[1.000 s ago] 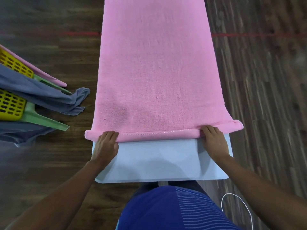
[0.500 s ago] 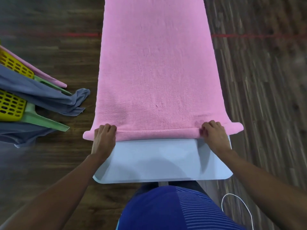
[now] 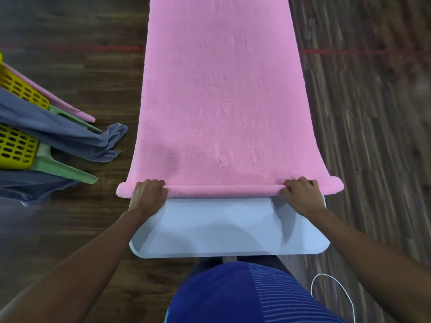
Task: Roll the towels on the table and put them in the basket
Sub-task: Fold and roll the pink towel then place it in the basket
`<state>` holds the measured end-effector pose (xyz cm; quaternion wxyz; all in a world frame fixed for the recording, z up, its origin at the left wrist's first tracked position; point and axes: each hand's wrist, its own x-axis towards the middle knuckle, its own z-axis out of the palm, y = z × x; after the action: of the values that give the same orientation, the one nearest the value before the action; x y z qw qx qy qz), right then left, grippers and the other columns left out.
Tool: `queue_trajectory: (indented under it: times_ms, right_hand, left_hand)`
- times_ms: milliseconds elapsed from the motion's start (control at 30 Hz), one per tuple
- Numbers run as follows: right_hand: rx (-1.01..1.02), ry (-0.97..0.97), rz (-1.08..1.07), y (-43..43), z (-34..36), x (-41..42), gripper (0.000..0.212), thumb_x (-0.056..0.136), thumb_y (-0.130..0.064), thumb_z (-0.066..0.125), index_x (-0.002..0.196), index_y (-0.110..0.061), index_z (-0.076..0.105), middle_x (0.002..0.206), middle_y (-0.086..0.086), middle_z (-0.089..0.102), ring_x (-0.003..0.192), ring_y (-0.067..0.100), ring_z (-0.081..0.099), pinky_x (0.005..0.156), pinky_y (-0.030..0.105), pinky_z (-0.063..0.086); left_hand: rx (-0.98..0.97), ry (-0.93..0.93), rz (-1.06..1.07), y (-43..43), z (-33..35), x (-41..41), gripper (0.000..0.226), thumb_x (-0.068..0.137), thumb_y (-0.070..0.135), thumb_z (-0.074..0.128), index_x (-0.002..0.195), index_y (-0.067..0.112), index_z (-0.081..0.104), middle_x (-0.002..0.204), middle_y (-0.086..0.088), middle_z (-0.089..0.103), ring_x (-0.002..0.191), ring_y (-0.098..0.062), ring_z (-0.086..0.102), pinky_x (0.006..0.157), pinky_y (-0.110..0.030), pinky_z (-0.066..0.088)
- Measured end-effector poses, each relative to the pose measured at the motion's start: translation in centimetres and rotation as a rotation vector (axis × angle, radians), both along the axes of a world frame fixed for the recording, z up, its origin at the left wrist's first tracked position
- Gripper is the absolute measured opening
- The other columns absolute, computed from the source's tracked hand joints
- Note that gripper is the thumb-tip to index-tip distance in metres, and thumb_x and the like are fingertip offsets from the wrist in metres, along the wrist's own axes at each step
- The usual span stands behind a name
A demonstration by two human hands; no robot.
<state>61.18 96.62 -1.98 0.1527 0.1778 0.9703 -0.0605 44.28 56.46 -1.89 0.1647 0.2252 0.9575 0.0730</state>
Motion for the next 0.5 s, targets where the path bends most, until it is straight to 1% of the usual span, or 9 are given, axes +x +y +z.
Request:
queue_trajectory:
  times_ms: [33, 100, 133, 200, 267, 333, 367, 433, 500]
  right_hand:
    - [0.006, 0.024, -0.026, 0.0, 0.0, -0.1, 0.027, 0.09, -0.028, 0.046, 0.107, -0.021, 0.067, 0.097, 0.005, 0.068, 0.096, 0.028, 0.053, 0.083, 0.04, 0.03]
    - [0.031, 0.146, -0.065, -0.2, -0.3, -0.2, 0.02, 0.085, -0.02, 0.059, 0.103, -0.014, 0.065, 0.101, 0.009, 0.062, 0.094, 0.032, 0.051, 0.081, 0.042, 0.032]
    - [0.029, 0.198, -0.073, -0.3, -0.4, -0.3, 0.018, 0.082, -0.014, 0.063, 0.099, -0.011, 0.064, 0.101, 0.011, 0.059, 0.091, 0.035, 0.05, 0.078, 0.043, 0.034]
    - [-0.037, 0.236, -0.033, -0.5, -0.5, -0.3, 0.015, 0.079, -0.004, 0.064, 0.094, -0.008, 0.062, 0.097, 0.012, 0.057, 0.086, 0.036, 0.051, 0.072, 0.043, 0.038]
    - [-0.068, 0.218, 0.011, -0.7, -0.5, 0.0, 0.027, 0.071, 0.0, 0.067, 0.097, -0.006, 0.061, 0.101, 0.011, 0.059, 0.087, 0.036, 0.053, 0.071, 0.043, 0.043]
    - [-0.08, 0.182, 0.019, -1.0, -0.6, 0.4, 0.044, 0.063, -0.001, 0.071, 0.105, -0.006, 0.06, 0.107, 0.011, 0.062, 0.095, 0.035, 0.056, 0.076, 0.043, 0.046]
    - [-0.081, 0.17, 0.016, -1.1, -0.6, 0.5, 0.046, 0.062, -0.001, 0.072, 0.106, -0.006, 0.06, 0.108, 0.011, 0.062, 0.097, 0.035, 0.057, 0.079, 0.044, 0.047]
    - [-0.069, 0.168, 0.0, -1.1, -0.8, 0.2, 0.038, 0.068, -0.003, 0.07, 0.104, -0.007, 0.062, 0.104, 0.01, 0.065, 0.095, 0.034, 0.057, 0.082, 0.043, 0.045]
    - [-0.038, 0.15, 0.003, -0.6, -0.6, -0.2, 0.025, 0.076, -0.009, 0.067, 0.101, -0.01, 0.064, 0.099, 0.007, 0.066, 0.092, 0.033, 0.056, 0.082, 0.042, 0.04]
  left_hand:
    - [0.002, 0.022, 0.033, 0.0, -0.2, -0.2, 0.025, 0.082, 0.024, 0.039, 0.078, 0.009, 0.059, 0.076, -0.013, 0.063, 0.072, -0.036, 0.055, 0.071, -0.042, 0.04]
    - [0.018, 0.131, 0.079, -0.1, -0.6, -0.3, 0.015, 0.082, 0.012, 0.054, 0.093, 0.006, 0.063, 0.087, -0.014, 0.062, 0.081, -0.036, 0.054, 0.076, -0.046, 0.042]
    - [0.035, 0.176, 0.092, -0.1, -0.9, -0.3, 0.016, 0.081, 0.005, 0.06, 0.096, 0.005, 0.063, 0.09, -0.014, 0.06, 0.083, -0.036, 0.053, 0.077, -0.047, 0.042]
    - [0.133, 0.201, 0.057, 0.0, -1.4, 0.0, 0.019, 0.079, -0.004, 0.061, 0.096, 0.005, 0.061, 0.09, -0.013, 0.059, 0.082, -0.035, 0.052, 0.072, -0.046, 0.044]
    - [0.233, 0.174, -0.026, 0.2, -1.7, 0.8, 0.025, 0.076, -0.002, 0.056, 0.099, 0.004, 0.063, 0.092, -0.013, 0.062, 0.082, -0.034, 0.055, 0.071, -0.045, 0.048]
    - [0.225, 0.158, -0.11, 0.0, -1.8, 1.8, 0.035, 0.072, 0.006, 0.056, 0.106, 0.002, 0.064, 0.102, -0.013, 0.065, 0.091, -0.032, 0.058, 0.078, -0.045, 0.05]
    - [0.197, 0.157, -0.142, -0.1, -1.7, 2.1, 0.039, 0.072, 0.008, 0.057, 0.11, 0.002, 0.064, 0.106, -0.014, 0.065, 0.095, -0.031, 0.058, 0.081, -0.045, 0.05]
    - [0.164, 0.156, -0.16, -0.2, -1.6, 2.0, 0.038, 0.073, 0.009, 0.053, 0.109, 0.001, 0.065, 0.106, -0.015, 0.065, 0.096, -0.032, 0.06, 0.082, -0.045, 0.051]
    - [0.163, 0.151, -0.119, -0.1, -1.5, 1.4, 0.032, 0.075, 0.008, 0.05, 0.102, 0.001, 0.067, 0.097, -0.015, 0.068, 0.089, -0.033, 0.061, 0.077, -0.044, 0.051]
